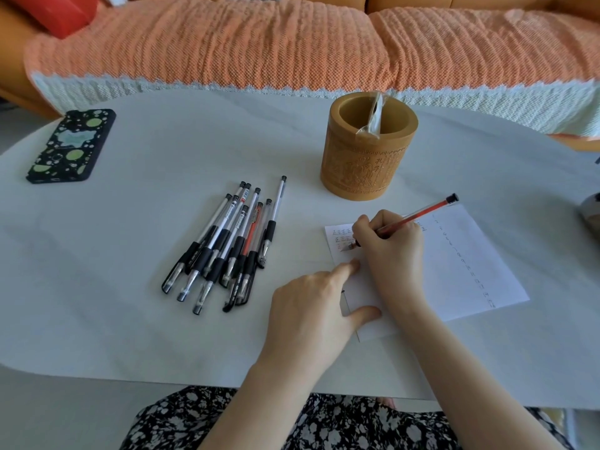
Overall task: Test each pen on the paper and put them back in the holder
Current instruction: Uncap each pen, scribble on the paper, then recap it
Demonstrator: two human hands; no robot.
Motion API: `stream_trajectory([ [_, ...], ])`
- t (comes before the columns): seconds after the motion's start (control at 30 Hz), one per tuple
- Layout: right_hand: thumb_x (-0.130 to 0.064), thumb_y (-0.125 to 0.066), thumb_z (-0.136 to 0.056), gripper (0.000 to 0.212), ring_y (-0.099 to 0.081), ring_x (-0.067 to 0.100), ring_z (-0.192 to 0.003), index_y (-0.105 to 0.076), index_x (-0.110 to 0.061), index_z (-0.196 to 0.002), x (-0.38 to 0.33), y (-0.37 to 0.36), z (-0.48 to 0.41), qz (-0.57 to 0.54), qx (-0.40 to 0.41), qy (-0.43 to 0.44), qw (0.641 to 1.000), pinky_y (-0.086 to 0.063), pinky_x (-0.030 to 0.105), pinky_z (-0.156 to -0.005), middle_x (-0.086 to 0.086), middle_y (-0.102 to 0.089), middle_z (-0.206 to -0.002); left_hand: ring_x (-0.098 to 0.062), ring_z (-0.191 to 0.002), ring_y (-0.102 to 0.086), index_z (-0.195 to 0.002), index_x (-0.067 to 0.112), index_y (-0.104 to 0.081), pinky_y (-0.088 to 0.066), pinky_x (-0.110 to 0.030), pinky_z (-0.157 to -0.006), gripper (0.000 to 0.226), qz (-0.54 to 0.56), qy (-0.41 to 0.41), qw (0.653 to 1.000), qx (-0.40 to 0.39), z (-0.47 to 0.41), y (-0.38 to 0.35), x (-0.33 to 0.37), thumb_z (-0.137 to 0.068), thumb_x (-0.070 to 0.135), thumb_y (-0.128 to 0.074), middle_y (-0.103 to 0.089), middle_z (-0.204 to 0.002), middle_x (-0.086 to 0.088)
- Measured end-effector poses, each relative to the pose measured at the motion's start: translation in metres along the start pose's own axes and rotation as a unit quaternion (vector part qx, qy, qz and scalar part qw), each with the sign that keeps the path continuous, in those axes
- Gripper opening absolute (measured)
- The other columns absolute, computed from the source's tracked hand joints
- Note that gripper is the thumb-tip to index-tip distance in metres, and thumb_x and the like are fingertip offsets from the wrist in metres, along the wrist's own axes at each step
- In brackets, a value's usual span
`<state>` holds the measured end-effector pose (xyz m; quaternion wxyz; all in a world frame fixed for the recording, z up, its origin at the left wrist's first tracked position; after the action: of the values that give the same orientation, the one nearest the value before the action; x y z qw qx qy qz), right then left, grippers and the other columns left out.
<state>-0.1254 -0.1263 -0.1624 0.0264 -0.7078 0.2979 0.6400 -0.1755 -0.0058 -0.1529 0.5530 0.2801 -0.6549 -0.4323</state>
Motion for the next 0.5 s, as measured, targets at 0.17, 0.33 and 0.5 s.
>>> stream_trajectory([
  [0.17, -0.010, -0.060, -0.080, 0.039, -0.026, 0.010, -0.046, -0.035, -0.008, -0.051, 0.0004, -0.0016, 0.0001, 0.003, -0.008, 0.002, 1.000, -0.022, 0.019, -0.044, -0.006, -0.027, -0.040, -0.010, -0.099, -0.059, -0.134, 0.046, -0.036, -0.035, -0.026, -0.067, 0.064, 0.000, -0.001, 1.000, -0.001, 0.0000, 0.0007, 0.0008, -0.076, 0.068, -0.053, -0.064, -0.103, 0.012],
  [0.33, -0.005, -0.059, -0.077, 0.037, -0.026, 0.009, -0.043, -0.034, -0.010, -0.050, 0.0003, -0.0012, 0.0001, 0.005, -0.019, 0.002, 1.000, -0.022, 0.017, -0.042, -0.007, -0.028, -0.036, -0.011, -0.097, -0.060, -0.131, 0.045, -0.038, -0.037, -0.026, -0.067, 0.061, 0.000, -0.001, 1.000, -0.001, -0.0002, 0.0011, 0.0011, -0.076, 0.068, -0.053, -0.065, -0.100, 0.011],
  [0.5, -0.006, -0.059, -0.077, 0.034, -0.025, 0.010, -0.046, -0.035, 0.000, -0.053, -0.0007, -0.0006, 0.0005, 0.007, -0.016, 0.003, 1.000, -0.022, 0.018, -0.043, -0.007, -0.026, -0.041, -0.011, -0.097, -0.060, -0.131, 0.045, -0.038, -0.039, -0.027, -0.069, 0.062, 0.001, 0.001, 1.000, 0.001, 0.0004, 0.0009, 0.0005, -0.076, 0.068, -0.053, -0.065, -0.099, 0.011],
])
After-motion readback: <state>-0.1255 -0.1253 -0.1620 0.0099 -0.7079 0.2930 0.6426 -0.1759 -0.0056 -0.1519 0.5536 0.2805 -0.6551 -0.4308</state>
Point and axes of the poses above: each hand's wrist, its own z-axis away from the middle knuckle, its own y-axis out of the back of the hand, x = y × z, the point moved 3 cm from there along -z, towards the middle knuckle
